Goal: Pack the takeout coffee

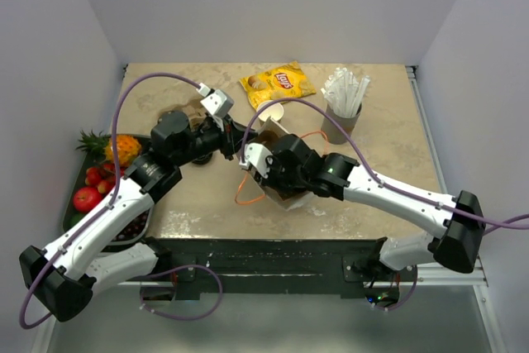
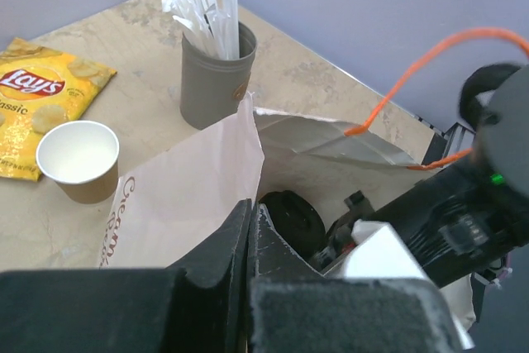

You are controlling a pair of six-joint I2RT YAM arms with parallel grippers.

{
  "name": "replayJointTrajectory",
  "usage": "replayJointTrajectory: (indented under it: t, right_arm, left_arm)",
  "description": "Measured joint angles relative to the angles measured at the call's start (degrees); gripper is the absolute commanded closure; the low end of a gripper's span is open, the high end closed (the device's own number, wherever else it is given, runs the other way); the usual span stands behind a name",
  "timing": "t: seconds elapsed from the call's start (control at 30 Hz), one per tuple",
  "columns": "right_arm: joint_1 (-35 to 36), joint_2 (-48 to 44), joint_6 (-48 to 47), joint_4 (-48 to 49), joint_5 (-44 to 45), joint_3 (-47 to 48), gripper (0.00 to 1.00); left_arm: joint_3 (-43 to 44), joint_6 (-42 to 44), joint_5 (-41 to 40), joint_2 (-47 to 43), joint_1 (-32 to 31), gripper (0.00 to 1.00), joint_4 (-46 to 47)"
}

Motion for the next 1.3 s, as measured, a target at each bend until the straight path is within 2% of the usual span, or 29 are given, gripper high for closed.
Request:
replayJointTrajectory:
  t: [0.57, 0.77, 1.0, 1.3]
  right_arm:
    - [0.7, 0.26, -8.76, -3.3, 15.8, 2.03, 0.87]
    - [0.72, 0.26, -10.25, -4.22, 17.64, 1.44, 0.89]
    - [0.72, 0.26, -11.06, -6.38, 18.56, 1.46, 1.0]
    - [0.74, 0.24, -12.13, -8.81, 18.84, 0.92, 1.0]
  left_arm:
    - [-0.2, 0.15, -0.33, 0.39, 0.0, 1.0, -0.85]
    - [-0.2, 0.15, -0.33, 0.61, 0.0, 1.0, -0.85]
    - [-0.2, 0.35, -0.35, 0.79, -0.04, 1.0, -0.87]
    - [-0.2, 1.64, -0.33, 1.01, -0.44, 1.0, -1.07]
